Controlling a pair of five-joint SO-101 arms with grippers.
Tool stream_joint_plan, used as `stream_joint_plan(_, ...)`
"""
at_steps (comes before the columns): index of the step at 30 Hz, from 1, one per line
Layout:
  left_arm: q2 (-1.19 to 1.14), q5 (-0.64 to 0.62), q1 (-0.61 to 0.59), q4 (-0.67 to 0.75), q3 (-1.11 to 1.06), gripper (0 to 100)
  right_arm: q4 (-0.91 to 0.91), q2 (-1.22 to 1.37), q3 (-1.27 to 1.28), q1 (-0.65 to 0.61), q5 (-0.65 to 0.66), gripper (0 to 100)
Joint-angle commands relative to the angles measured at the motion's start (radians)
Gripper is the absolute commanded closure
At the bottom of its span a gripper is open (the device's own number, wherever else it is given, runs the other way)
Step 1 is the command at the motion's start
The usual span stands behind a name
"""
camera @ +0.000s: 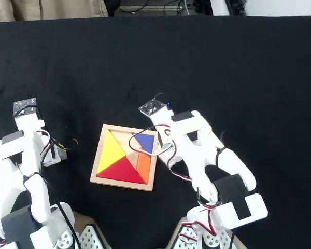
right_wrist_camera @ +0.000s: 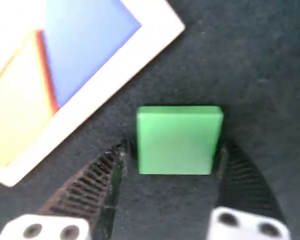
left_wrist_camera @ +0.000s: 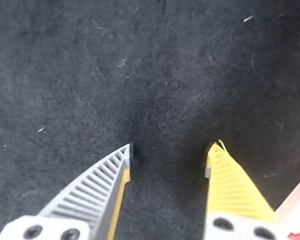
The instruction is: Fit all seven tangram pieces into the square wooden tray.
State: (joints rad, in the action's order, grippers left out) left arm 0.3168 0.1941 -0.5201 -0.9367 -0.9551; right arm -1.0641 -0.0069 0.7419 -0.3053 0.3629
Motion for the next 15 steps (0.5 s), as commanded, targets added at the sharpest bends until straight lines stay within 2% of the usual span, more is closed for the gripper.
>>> stream_joint_plan(1, 0.003, 0.009, -0.01, 0.003, 0.012, 75, 0.035, -0.008, -0.013, 0.012, 0.006, 87.4)
stream_joint_plan(6, 0.003, 0.009, -0.01, 0.003, 0.008, 75, 0.043, -0.064, -0.015, 0.012, 0.008, 98.8)
stream_joint_plan(10, 0.005, 0.009, -0.01, 0.0, 0.005, 75, 0.023, -0.143, -0.042, 0.012, 0.002, 98.5)
stream_joint_plan(15, 0.005, 0.009, -0.012, -0.003, 0.005, 75, -0.141, -0.272, -0.163, -0.068, -0.002, 98.5)
